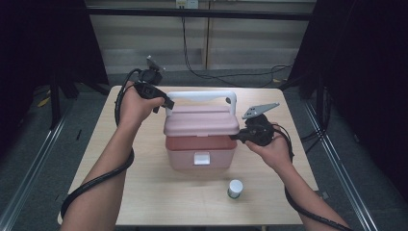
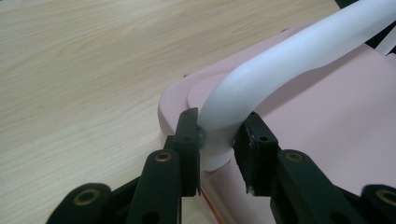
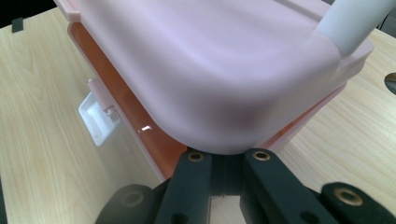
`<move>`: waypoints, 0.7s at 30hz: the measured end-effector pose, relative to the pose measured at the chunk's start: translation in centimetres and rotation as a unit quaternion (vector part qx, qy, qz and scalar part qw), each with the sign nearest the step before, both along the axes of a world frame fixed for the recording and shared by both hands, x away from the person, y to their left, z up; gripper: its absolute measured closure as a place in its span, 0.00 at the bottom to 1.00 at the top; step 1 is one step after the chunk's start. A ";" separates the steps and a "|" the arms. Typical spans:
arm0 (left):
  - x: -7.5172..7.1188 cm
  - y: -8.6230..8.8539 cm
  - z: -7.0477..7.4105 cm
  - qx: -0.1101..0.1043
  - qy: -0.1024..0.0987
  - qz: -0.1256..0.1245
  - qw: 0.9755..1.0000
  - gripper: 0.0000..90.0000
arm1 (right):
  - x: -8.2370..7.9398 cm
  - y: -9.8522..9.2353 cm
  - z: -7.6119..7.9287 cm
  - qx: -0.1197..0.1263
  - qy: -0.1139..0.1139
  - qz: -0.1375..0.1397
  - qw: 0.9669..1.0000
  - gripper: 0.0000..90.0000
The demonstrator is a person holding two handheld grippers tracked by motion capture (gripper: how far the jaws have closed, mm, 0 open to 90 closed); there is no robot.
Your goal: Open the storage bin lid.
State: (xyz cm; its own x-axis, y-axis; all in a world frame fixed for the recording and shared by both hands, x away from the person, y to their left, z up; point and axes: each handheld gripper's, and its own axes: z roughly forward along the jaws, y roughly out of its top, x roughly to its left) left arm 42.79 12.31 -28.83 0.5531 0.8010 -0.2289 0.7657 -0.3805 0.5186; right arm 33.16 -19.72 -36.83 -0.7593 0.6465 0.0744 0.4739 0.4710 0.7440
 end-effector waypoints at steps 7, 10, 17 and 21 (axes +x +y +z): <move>-0.3 1.4 -0.3 0.001 -0.022 0.006 1.000 0.67 | 0.0 0.0 0.0 0.004 -0.001 -0.002 1.000 1.00; -0.5 1.9 -0.3 0.001 -0.025 0.008 1.000 0.62 | 0.0 0.0 0.1 0.002 -0.004 -0.006 1.000 1.00; -1.1 3.2 -0.8 0.002 -0.024 0.015 1.000 0.60 | 0.1 0.0 0.4 0.001 -0.005 -0.009 1.000 1.00; -1.4 3.6 -1.5 0.007 -0.021 0.012 1.000 0.60 | 0.1 0.0 0.7 -0.001 -0.007 -0.011 1.000 1.00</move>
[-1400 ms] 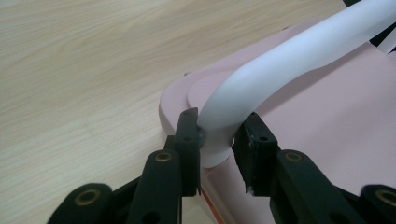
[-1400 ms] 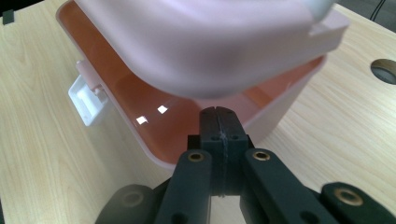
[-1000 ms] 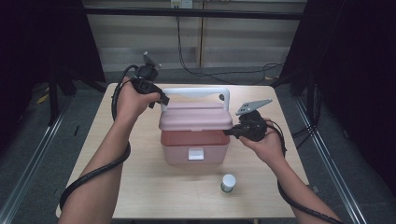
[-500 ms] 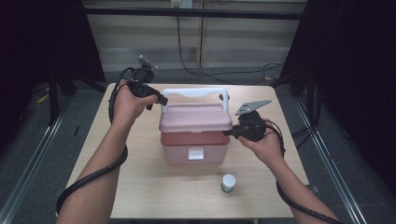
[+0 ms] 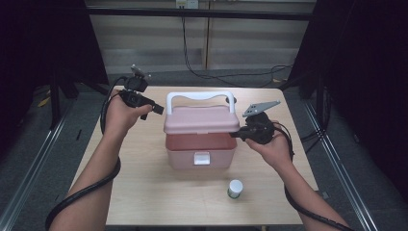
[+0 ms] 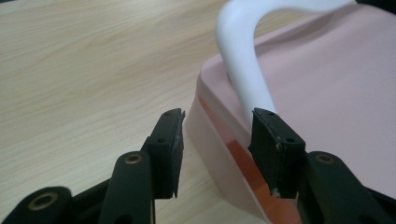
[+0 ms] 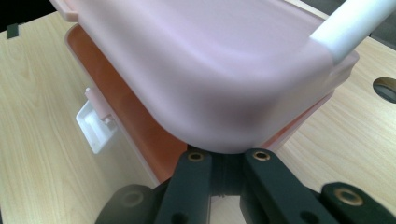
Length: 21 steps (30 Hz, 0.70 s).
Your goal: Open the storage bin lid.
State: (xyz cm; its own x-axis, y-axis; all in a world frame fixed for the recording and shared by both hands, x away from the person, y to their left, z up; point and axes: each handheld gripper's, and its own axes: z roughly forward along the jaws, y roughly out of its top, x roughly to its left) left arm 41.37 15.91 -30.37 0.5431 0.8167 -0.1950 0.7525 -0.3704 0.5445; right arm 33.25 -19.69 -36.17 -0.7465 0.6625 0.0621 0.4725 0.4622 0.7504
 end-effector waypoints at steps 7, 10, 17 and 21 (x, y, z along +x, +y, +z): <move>-0.4 0.5 -1.0 0.003 0.006 -0.007 1.000 0.60 | 0.1 0.1 0.3 -0.001 0.000 0.000 1.000 1.00; -0.6 0.6 -1.3 -0.001 0.005 -0.008 1.000 0.60 | 0.2 0.0 0.6 0.001 -0.001 -0.002 1.000 1.00; -1.0 0.6 -1.9 -0.010 0.006 -0.015 1.000 0.60 | 0.3 0.0 1.1 0.007 -0.003 -0.004 1.000 1.00; -1.2 0.6 -2.1 -0.010 0.008 -0.019 1.000 0.60 | 0.4 0.0 1.3 0.009 -0.005 -0.006 1.000 1.00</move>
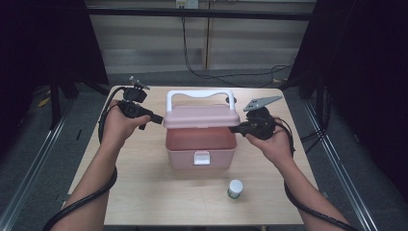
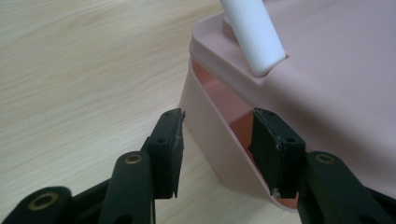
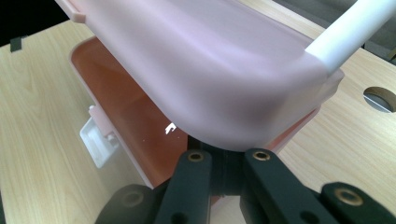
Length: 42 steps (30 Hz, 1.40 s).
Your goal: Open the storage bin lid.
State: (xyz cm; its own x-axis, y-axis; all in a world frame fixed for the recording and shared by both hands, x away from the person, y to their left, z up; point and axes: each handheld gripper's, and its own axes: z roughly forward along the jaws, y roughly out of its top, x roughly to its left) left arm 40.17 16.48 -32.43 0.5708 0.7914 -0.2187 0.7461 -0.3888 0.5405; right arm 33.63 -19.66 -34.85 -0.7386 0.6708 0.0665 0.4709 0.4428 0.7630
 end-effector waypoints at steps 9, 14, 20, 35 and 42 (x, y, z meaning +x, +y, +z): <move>-0.3 0.0 -0.5 -0.006 0.005 -0.007 1.000 0.60 | 0.2 -0.1 0.5 0.003 0.000 -0.005 1.000 1.00; -0.5 0.0 -0.7 -0.005 0.006 -0.012 1.000 0.60 | 0.3 0.0 0.7 0.005 -0.001 -0.008 1.000 1.00; -0.9 -0.5 -0.5 -0.007 0.008 -0.023 1.000 0.60 | 0.6 -0.1 1.2 0.007 -0.004 -0.011 1.000 1.00; -1.0 -1.7 -0.4 -0.029 0.007 -0.039 0.999 0.59 | 0.7 -0.2 1.1 0.011 -0.005 -0.011 1.000 1.00; -0.9 -2.0 0.1 -0.036 -0.002 -0.035 0.999 0.59 | 0.6 -0.5 0.0 0.004 0.001 -0.015 1.000 0.98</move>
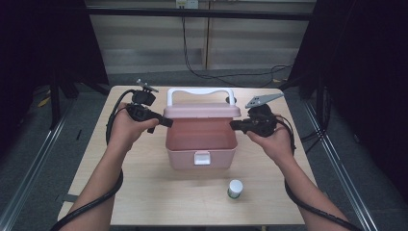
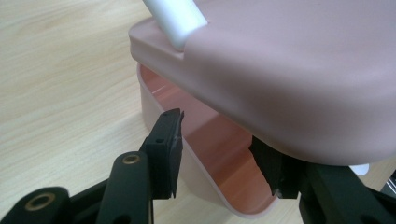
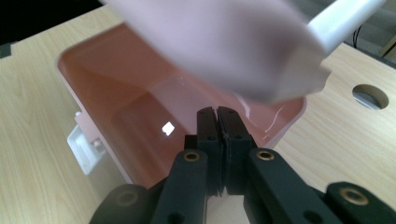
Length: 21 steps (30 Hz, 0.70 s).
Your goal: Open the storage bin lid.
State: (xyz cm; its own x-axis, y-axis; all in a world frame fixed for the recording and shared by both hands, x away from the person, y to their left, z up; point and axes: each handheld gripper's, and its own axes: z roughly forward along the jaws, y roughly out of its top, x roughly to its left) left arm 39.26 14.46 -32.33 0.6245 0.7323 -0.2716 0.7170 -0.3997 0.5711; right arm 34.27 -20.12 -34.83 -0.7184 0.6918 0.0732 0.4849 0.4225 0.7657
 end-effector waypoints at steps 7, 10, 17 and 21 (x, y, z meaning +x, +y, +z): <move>0.1 -0.4 0.8 -0.002 -0.010 0.000 1.000 0.59 | -0.3 0.3 -1.2 -0.010 0.009 0.013 1.000 0.99; 0.3 -0.5 1.0 0.000 -0.013 0.002 1.000 0.59 | -0.5 0.7 -1.8 -0.015 0.013 0.019 1.000 0.99; 0.6 -0.6 1.4 0.005 -0.015 0.006 1.000 0.59 | -0.9 1.2 -3.1 -0.022 0.021 0.030 0.999 0.99; 0.7 -0.7 1.4 0.006 -0.016 0.009 1.000 0.60 | -1.0 1.4 -3.6 -0.023 0.026 0.033 0.999 0.99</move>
State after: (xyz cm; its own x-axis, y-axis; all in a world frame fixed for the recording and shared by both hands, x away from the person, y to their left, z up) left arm 39.99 13.78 -30.88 0.6197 0.7464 -0.2426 0.7052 -0.3939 0.5895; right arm 33.24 -18.74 -38.44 -0.7581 0.6471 0.0806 0.4941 0.4894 0.7186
